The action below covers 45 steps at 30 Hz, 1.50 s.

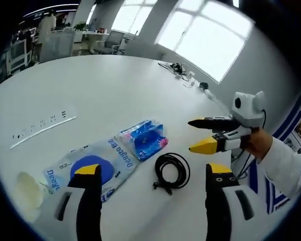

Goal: Arrange the tabletop items into an orderly group along one side of the table until the central work area is clear of visible clutter.

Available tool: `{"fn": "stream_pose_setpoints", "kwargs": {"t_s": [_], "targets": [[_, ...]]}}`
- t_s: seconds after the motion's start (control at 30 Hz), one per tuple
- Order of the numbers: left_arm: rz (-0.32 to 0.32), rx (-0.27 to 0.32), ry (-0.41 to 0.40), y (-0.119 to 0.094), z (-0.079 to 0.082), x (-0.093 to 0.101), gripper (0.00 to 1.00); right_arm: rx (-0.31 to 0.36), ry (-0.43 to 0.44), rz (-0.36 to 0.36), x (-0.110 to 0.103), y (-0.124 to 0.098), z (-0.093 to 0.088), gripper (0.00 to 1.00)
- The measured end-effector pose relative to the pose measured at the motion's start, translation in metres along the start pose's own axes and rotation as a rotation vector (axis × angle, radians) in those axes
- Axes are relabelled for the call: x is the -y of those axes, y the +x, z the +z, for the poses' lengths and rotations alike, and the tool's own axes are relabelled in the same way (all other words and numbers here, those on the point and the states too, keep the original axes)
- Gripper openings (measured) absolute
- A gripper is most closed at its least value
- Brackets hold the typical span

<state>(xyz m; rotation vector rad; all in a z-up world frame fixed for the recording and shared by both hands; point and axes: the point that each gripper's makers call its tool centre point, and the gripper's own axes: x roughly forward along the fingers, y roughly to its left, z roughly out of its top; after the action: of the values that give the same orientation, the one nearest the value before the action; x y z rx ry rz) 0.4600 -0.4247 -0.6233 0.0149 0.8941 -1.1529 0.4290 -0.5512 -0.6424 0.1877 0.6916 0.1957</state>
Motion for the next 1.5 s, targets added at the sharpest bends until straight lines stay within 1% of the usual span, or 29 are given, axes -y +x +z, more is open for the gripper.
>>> {"fn": "stream_pose_setpoints", "kwargs": {"t_s": [0.13,0.2,0.4,0.47,0.57,0.73,0.9,0.97,1.0,1.07,1.2,1.33,1.4,1.5], "targets": [[-0.006,0.013,-0.009,-0.017,-0.004,0.0,0.88,0.012,-0.007,0.012,-0.012,-0.003,0.002,0.74],[-0.009,0.022,-0.016,-0.025,-0.006,-0.001,0.88,0.015,-0.017,0.023,-0.025,-0.006,0.003,0.75],[-0.014,0.044,-0.016,-0.049,-0.012,0.002,0.89,0.035,-0.029,0.051,-0.057,-0.015,0.004,0.76],[-0.015,0.054,-0.022,-0.06,-0.017,0.001,0.89,0.039,-0.033,0.058,-0.065,-0.017,0.004,0.75],[-0.01,0.061,-0.027,-0.07,-0.022,-0.001,0.89,0.043,-0.034,0.067,-0.075,-0.018,0.003,0.75],[0.006,0.081,-0.043,-0.095,-0.035,-0.008,0.9,0.041,-0.04,0.086,-0.099,-0.019,-0.002,0.75],[0.021,0.097,-0.056,-0.116,-0.046,-0.014,0.9,0.035,-0.051,0.109,-0.122,-0.017,-0.006,0.74],[0.027,0.105,-0.06,-0.126,-0.05,-0.016,0.9,0.038,-0.051,0.117,-0.131,-0.016,-0.006,0.74],[0.028,0.107,-0.06,-0.127,-0.051,-0.017,0.9,0.037,-0.052,0.121,-0.134,-0.015,-0.007,0.74],[0.036,0.118,-0.067,-0.139,-0.056,-0.021,0.9,0.036,-0.055,0.126,-0.14,-0.015,-0.007,0.74],[0.05,0.134,-0.077,-0.16,-0.068,-0.026,0.9,0.038,-0.065,0.147,-0.16,-0.013,-0.005,0.74],[0.064,0.151,-0.096,-0.179,-0.079,-0.035,0.91,0.037,-0.077,0.168,-0.18,-0.008,-0.005,0.74],[0.071,0.158,-0.106,-0.189,-0.085,-0.039,0.9,0.039,-0.078,0.175,-0.186,-0.007,-0.004,0.74],[0.08,0.165,-0.113,-0.201,-0.093,-0.044,0.9,0.039,-0.085,0.197,-0.204,-0.002,-0.003,0.74]]}}
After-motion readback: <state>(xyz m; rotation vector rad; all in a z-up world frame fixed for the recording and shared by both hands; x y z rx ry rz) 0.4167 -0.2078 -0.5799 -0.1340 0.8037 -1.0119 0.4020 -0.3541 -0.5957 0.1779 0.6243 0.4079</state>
